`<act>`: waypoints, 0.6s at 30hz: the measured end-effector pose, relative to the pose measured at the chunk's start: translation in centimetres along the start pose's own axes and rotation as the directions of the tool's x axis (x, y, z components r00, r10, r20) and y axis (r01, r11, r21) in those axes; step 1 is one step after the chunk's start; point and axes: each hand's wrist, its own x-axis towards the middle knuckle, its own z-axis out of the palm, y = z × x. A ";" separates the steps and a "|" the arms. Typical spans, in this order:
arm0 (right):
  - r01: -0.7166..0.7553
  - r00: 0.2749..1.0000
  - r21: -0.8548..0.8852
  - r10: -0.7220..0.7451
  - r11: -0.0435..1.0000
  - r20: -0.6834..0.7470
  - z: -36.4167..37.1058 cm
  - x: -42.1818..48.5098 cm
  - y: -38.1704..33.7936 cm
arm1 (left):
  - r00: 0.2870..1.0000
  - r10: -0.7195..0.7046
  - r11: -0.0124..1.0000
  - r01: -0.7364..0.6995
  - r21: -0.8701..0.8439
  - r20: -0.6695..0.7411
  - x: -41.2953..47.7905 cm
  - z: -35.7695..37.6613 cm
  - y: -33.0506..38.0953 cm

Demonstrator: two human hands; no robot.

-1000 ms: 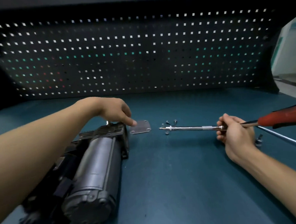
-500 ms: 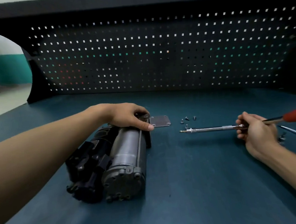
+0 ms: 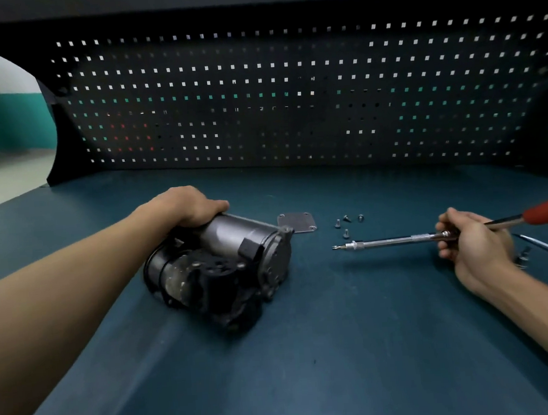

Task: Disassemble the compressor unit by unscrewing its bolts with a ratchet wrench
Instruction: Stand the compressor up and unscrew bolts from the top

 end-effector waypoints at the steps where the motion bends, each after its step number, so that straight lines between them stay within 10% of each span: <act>1: 0.001 1.000 -0.004 -0.001 1.000 -0.002 0.0 0.0 0.0 | 0.997 -0.069 0.998 0.069 -0.007 -0.023 -0.1 0.1 -0.2; 5: -0.002 1.000 -0.026 0.002 1.000 -0.012 0.1 -0.2 -0.1 | 0.969 -0.245 0.969 0.245 -0.006 -0.022 -0.7 -0.2 0.0; 12: -0.042 0.999 -0.067 0.042 0.997 -0.008 0.2 -0.2 -0.4 | 0.974 -0.160 0.964 0.190 -0.188 0.163 -3.2 -1.9 -3.5; 18: -0.087 0.996 -0.128 0.089 0.988 0.016 0.3 -0.6 -0.8 | 0.953 -0.211 0.842 0.064 -0.536 -0.218 -3.3 2.5 -5.6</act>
